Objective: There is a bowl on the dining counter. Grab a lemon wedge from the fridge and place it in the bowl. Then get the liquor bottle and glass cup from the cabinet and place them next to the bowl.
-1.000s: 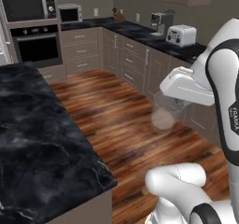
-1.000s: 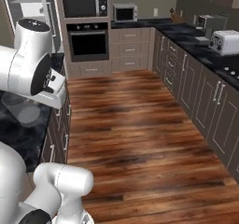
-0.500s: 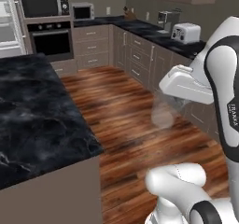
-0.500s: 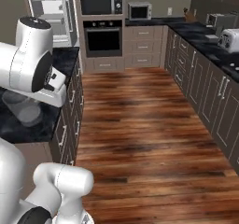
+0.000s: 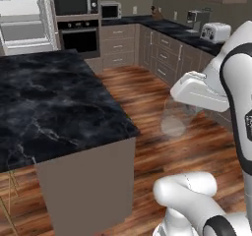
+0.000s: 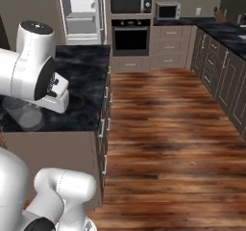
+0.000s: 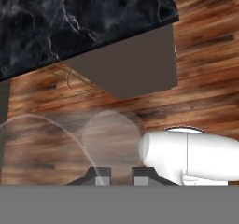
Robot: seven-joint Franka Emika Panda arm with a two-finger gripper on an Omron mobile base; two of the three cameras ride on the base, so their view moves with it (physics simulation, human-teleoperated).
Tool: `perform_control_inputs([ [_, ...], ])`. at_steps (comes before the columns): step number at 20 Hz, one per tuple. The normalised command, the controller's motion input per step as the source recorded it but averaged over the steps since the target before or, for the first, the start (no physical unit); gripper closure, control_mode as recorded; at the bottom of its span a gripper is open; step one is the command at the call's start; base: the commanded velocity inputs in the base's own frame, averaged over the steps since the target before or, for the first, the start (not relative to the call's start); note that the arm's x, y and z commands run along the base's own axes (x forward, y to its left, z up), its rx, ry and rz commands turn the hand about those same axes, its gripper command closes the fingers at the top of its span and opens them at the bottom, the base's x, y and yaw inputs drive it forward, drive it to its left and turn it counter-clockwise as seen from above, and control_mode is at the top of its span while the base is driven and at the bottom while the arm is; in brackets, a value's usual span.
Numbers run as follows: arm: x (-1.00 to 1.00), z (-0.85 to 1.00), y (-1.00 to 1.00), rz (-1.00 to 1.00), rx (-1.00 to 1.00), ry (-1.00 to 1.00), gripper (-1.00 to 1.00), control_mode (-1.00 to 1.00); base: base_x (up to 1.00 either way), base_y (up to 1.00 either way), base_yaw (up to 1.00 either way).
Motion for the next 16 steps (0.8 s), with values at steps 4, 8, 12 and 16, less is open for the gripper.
perform_control_inputs([
  [4,0.00,0.00,0.00,0.00,0.00,0.00,1.00,1.00,0.00,1.00,0.20],
  [8,0.00,0.00,0.00,0.00,0.00,0.00,1.00,1.00,0.00,1.00,0.16],
  [12,0.00,0.00,0.00,0.00,0.00,0.00,1.00,1.00,0.00,1.00,0.09],
  [16,0.00,0.00,0.00,0.00,0.00,0.00,1.00,1.00,0.00,1.00,-0.01],
])
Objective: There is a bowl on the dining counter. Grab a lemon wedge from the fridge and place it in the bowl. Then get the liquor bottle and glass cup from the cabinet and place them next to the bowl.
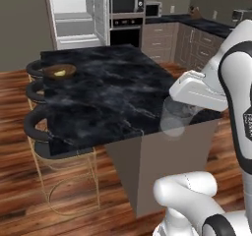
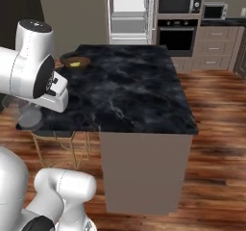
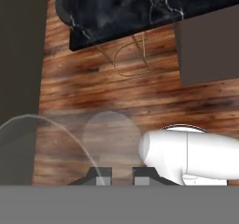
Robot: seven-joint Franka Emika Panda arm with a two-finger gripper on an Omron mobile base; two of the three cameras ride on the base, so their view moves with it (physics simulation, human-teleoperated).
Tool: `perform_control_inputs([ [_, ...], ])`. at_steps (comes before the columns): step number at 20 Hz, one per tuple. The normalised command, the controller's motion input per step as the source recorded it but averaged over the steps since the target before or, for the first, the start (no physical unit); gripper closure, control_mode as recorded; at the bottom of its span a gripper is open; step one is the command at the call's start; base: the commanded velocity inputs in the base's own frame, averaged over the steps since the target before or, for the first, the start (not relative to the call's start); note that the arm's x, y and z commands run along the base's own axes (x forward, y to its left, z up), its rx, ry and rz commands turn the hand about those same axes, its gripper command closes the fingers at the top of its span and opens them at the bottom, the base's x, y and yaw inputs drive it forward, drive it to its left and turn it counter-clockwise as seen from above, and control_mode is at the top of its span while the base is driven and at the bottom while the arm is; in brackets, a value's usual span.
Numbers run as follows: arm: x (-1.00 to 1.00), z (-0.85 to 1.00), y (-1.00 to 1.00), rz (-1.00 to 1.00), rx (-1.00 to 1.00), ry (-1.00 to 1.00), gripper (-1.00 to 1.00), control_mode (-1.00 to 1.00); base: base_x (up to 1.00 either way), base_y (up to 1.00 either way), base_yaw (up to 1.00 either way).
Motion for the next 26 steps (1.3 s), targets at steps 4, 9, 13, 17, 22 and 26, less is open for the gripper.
perform_control_inputs([
  [4,0.00,0.00,0.00,0.00,0.00,0.00,1.00,1.00,0.02,1.00,-0.16],
  [9,0.00,0.00,0.00,0.00,0.00,0.00,1.00,1.00,0.21,1.00,-0.33],
  [13,0.00,0.00,0.00,0.00,0.00,0.00,1.00,1.00,0.39,1.00,-0.47],
  [17,0.00,0.00,0.00,0.00,0.00,0.00,1.00,1.00,0.41,1.00,-0.49],
  [22,0.00,0.00,0.00,0.00,0.00,0.00,1.00,1.00,0.36,1.00,-0.52],
  [26,0.00,0.00,0.00,0.00,0.00,0.00,1.00,1.00,0.09,0.99,-0.57],
])
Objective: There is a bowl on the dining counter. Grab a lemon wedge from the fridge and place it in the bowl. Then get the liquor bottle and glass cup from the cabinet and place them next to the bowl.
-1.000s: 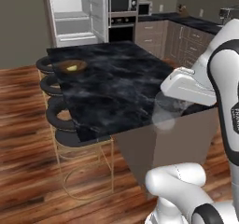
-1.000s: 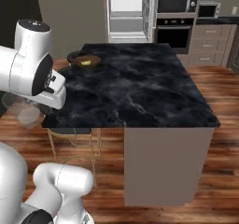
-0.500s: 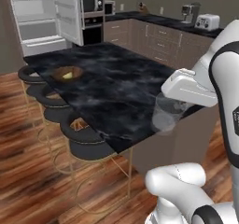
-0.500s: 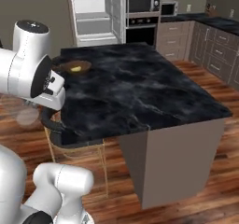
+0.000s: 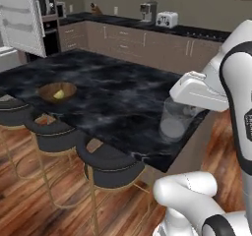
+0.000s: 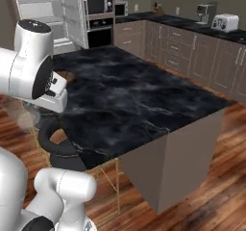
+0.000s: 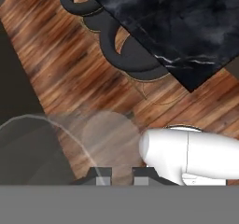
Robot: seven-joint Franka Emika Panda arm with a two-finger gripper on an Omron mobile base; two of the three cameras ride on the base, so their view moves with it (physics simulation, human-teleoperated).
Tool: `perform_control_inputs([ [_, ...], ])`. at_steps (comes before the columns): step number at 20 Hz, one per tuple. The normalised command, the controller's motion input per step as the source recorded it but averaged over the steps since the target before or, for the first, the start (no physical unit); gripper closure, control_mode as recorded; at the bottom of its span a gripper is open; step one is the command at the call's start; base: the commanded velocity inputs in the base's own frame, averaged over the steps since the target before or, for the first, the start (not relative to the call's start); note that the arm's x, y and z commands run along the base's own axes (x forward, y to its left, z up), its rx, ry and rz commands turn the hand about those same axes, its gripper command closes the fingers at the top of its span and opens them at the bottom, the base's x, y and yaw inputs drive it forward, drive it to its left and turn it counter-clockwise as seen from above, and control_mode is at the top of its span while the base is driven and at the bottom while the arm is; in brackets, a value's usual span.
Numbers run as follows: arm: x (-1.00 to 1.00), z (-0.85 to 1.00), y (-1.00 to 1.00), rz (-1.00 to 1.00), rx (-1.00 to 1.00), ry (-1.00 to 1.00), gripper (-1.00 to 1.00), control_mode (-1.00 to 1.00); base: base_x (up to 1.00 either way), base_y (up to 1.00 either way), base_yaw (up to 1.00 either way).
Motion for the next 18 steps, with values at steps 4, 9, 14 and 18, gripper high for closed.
perform_control_inputs([
  [4,0.00,0.00,0.00,0.00,0.00,0.00,1.00,1.00,0.00,0.99,-0.57],
  [9,0.00,0.00,0.00,0.00,0.00,0.00,1.00,1.00,0.00,1.00,-0.54],
  [14,0.00,0.00,0.00,0.00,0.00,0.00,1.00,1.00,0.00,1.00,-0.45],
  [18,0.00,0.00,0.00,0.00,0.00,0.00,1.00,1.00,0.00,1.00,-0.34],
])
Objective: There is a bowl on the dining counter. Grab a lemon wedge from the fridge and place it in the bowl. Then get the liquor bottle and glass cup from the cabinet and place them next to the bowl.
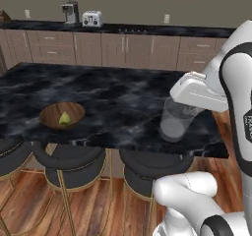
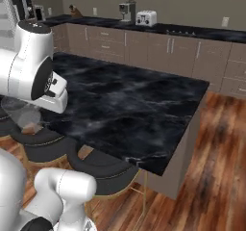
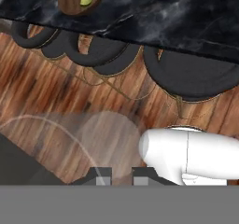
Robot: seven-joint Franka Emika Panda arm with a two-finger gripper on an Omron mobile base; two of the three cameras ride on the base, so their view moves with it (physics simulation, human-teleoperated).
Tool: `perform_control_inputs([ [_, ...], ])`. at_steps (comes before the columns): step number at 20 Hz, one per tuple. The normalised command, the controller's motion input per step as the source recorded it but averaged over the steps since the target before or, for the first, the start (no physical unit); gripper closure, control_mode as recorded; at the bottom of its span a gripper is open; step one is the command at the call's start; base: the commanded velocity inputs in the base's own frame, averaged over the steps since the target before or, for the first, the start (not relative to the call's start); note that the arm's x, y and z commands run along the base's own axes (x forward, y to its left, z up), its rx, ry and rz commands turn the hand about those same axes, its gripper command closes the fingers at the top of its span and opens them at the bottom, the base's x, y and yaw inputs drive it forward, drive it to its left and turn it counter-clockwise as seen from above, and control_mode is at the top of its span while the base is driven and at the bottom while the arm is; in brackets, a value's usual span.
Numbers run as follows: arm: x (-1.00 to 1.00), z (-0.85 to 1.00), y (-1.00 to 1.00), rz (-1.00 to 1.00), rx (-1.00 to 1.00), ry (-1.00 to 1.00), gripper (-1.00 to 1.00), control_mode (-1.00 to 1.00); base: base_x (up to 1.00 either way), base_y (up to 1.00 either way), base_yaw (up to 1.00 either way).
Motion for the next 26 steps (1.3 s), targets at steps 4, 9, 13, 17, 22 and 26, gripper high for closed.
perform_control_inputs([
  [4,0.00,0.00,0.00,0.00,0.00,0.00,1.00,1.00,-0.01,1.00,-0.24],
  [9,0.00,0.00,0.00,0.00,0.00,0.00,1.00,1.00,0.00,1.00,-0.19],
  [13,0.00,0.00,0.00,0.00,0.00,0.00,1.00,1.00,0.00,1.00,-0.20],
  [17,0.00,0.00,0.00,0.00,0.00,0.00,1.00,1.00,0.08,1.00,-0.28],
  [22,0.00,0.00,0.00,0.00,0.00,0.00,1.00,1.00,0.46,0.96,-0.32],
  [26,0.00,0.00,0.00,0.00,0.00,0.00,1.00,1.00,0.68,0.64,-0.28],
])
